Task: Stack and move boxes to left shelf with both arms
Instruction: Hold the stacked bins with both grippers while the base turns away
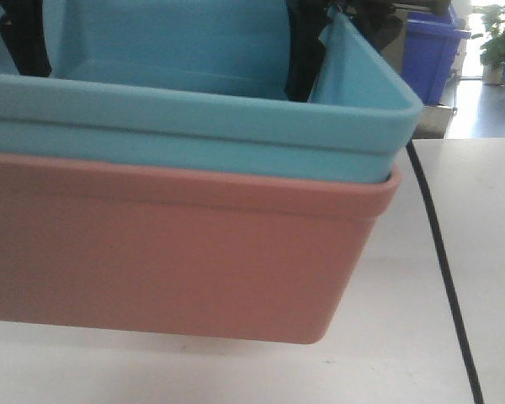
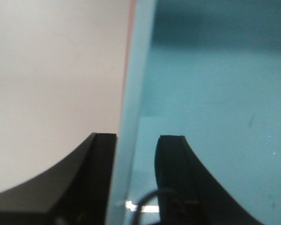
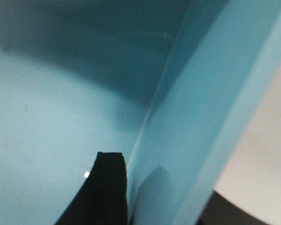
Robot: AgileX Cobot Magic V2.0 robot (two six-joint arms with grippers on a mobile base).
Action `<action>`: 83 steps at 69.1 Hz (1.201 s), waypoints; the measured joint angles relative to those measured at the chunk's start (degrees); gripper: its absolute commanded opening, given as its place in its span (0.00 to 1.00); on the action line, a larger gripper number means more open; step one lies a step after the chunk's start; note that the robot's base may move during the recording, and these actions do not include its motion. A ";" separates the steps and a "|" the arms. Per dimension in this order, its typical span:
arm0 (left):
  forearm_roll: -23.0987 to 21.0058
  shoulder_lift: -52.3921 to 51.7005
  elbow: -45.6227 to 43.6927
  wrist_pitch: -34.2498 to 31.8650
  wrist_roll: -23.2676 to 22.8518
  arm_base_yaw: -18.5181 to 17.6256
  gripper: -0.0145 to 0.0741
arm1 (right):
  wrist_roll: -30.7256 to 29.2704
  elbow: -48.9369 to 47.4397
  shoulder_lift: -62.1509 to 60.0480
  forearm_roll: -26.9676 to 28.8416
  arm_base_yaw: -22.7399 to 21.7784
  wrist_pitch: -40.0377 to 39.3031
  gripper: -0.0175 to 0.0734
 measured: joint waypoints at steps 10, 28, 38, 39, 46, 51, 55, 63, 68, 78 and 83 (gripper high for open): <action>0.00 0.00 0.00 0.33 0.00 -0.15 0.16 | 0.00 0.00 0.00 0.00 0.00 0.00 0.25; 0.00 0.00 0.00 0.59 0.00 -0.13 0.16 | 0.00 0.00 0.00 0.00 0.00 0.00 0.25; 0.00 0.00 0.00 0.68 0.00 -0.13 0.16 | 0.00 0.00 0.00 0.00 0.00 0.00 0.25; 0.00 0.00 0.00 0.68 0.00 -0.17 0.16 | 0.00 0.00 0.00 0.00 0.00 0.00 0.25; 0.00 0.00 0.00 0.68 0.00 -0.17 0.16 | 0.00 0.00 0.00 -0.03 0.00 0.00 0.25; 0.00 0.00 0.00 0.68 0.00 -0.17 0.16 | 0.00 0.00 0.00 -0.13 0.00 0.00 0.25; 0.00 0.00 0.00 0.68 0.00 -0.17 0.16 | 0.00 0.00 0.00 -0.13 0.00 0.00 0.25; 0.00 0.00 0.00 0.68 0.00 -0.17 0.16 | 0.00 0.00 0.00 -0.13 0.00 0.00 0.25; 0.00 0.00 0.00 0.68 0.00 -0.17 0.16 | 0.00 0.00 0.00 -0.13 0.00 0.00 0.25; 0.00 0.00 0.00 0.68 0.00 -0.17 0.16 | 0.00 0.00 0.00 -0.13 0.00 0.00 0.25; 0.00 0.00 0.00 0.68 0.00 -0.17 0.16 | 0.00 0.00 0.00 -0.15 0.00 0.00 0.25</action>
